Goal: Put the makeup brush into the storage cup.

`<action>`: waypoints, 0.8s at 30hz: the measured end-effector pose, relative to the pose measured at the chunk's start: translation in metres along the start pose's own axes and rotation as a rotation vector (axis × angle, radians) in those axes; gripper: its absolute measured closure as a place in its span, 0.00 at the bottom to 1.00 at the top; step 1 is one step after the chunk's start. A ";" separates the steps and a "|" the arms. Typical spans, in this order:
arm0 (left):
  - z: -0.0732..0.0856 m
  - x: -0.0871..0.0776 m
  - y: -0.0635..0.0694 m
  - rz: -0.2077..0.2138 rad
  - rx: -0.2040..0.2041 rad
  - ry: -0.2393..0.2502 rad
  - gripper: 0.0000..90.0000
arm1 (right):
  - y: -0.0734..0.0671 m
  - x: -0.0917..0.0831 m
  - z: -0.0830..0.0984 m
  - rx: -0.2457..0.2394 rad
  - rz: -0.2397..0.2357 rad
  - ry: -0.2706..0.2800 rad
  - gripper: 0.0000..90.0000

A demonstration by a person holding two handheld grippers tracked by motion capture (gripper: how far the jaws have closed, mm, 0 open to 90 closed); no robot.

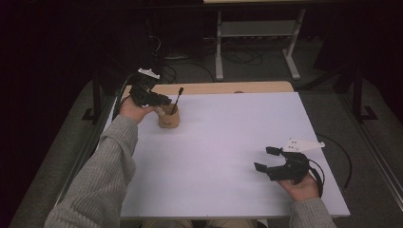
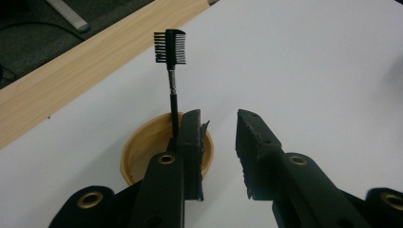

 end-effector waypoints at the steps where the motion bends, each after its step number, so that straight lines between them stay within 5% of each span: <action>1: 0.001 0.000 0.001 0.001 -0.001 -0.001 0.79 | 0.000 0.000 0.000 0.000 0.000 -0.002 0.21; 24: 0.021 -0.016 0.020 -0.019 -0.014 0.005 0.70 | 0.002 -0.002 0.001 0.000 0.014 0.003 0.23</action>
Point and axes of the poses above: each handheld gripper's, and its own axes: x roughly forward along the jaws, z roughly out of its underside, y roughly to its right, the point moved 8 cm from there along x, roughly forward along the jaws, and after that the axes turned 8 degrees about -y, right-handed, at the moved point
